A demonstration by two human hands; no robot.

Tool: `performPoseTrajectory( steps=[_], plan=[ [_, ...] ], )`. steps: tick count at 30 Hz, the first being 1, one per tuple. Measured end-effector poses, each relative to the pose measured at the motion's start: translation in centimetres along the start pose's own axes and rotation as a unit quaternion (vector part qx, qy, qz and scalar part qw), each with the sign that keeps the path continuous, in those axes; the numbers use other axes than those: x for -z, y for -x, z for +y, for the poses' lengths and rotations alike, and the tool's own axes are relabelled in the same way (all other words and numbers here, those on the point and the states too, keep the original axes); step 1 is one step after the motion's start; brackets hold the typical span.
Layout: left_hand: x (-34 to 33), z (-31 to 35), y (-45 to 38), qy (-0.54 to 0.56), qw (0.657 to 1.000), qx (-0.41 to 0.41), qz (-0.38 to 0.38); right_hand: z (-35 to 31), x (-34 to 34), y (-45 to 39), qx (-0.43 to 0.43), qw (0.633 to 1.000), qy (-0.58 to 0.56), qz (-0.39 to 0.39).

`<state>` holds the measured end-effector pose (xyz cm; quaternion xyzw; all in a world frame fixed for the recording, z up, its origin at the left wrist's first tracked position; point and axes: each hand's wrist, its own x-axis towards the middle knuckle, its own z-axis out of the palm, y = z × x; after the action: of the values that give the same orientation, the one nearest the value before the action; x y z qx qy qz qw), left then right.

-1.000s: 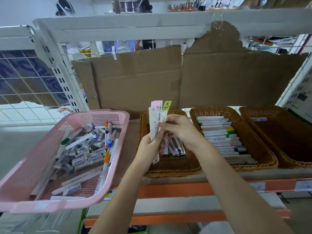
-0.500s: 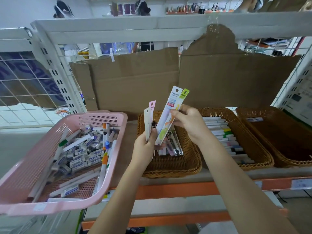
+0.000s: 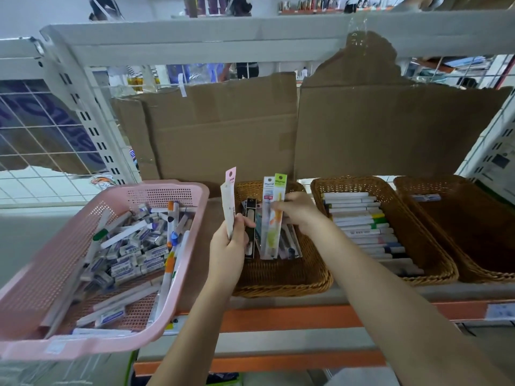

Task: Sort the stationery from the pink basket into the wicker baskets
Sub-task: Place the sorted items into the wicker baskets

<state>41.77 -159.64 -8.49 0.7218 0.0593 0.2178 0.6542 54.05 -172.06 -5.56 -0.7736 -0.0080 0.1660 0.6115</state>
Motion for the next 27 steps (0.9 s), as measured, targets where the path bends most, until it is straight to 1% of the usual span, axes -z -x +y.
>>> performPoseTrajectory(
  steps=[4, 7, 11, 14, 17, 20, 23, 25, 27],
  plan=[
    [-0.3, -0.1, 0.0, 0.013, 1.0, 0.022, -0.008, 0.6, -1.8, -2.9, -0.026, 0.998, 0.052, 0.016],
    [-0.2, -0.2, -0.1, 0.006, 1.0, 0.021, -0.01, 0.7, -2.5, -4.6, -0.062, 0.995, 0.078, 0.033],
    [-0.1, 0.0, 0.0, 0.015, 1.0, 0.018, -0.019, 0.8, -2.5, -5.7, -0.055, 0.981, 0.187, 0.012],
    [-0.1, 0.1, 0.0, 0.021, 0.999, 0.028, -0.03, 1.3, -2.1, -6.0, -0.037, 0.961, 0.275, 0.014],
    [-0.1, 0.1, 0.0, 0.026, 0.999, 0.038, -0.03, 1.9, -1.9, -5.8, 0.006, 0.938, 0.345, 0.023],
    [-0.2, 0.0, -0.3, 0.017, 0.999, 0.038, -0.027, 2.3, -1.9, -5.1, 0.053, 0.901, 0.428, 0.035],
    [-0.2, -0.1, -0.3, 0.011, 0.999, 0.045, -0.028, 2.1, -1.7, -4.1, 0.102, 0.876, 0.47, 0.038],
    [-0.1, -0.1, -0.3, 0.016, 0.998, 0.045, -0.029, 1.6, -1.3, -3.3, 0.154, 0.883, 0.442, 0.018],
    [-0.1, -0.2, -0.3, 0.02, 0.998, 0.05, -0.034, 0.5, -0.9, -1.6, 0.186, 0.913, 0.364, -0.005]
  ],
)
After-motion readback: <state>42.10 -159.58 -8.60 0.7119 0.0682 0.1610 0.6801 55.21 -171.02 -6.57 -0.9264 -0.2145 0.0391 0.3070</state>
